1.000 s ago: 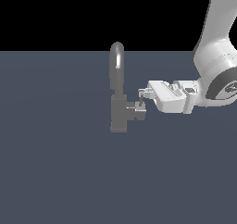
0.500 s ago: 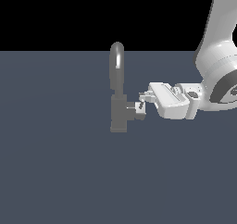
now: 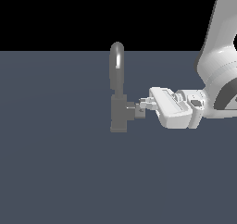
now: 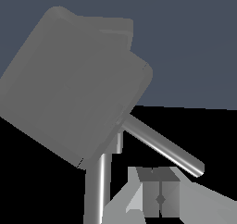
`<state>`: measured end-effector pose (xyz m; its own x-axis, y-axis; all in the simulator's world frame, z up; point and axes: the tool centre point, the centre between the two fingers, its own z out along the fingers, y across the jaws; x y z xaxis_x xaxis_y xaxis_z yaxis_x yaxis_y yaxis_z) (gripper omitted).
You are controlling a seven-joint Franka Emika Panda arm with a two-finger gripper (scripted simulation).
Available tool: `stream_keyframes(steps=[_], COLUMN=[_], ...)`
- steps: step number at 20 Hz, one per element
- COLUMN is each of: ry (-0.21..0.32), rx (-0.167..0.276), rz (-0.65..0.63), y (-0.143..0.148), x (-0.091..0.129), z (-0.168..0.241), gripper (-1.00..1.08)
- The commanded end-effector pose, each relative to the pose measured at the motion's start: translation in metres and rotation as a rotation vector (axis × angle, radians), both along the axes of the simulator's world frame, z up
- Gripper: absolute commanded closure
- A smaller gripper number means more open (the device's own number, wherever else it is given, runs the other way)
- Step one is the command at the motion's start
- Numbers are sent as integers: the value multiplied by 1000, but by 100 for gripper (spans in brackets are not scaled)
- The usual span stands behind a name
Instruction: Turn on the faucet by rotating a designated handle.
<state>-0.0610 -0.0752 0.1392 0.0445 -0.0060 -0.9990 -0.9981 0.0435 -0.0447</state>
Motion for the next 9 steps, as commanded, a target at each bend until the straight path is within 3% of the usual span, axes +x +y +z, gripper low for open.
stream_keyframes(steps=[1,9], ry=[23,45], rx=[1,6], rz=[-2,-1], y=[0,1], x=[-9,-26], z=[-22,-66], gripper=[108,108])
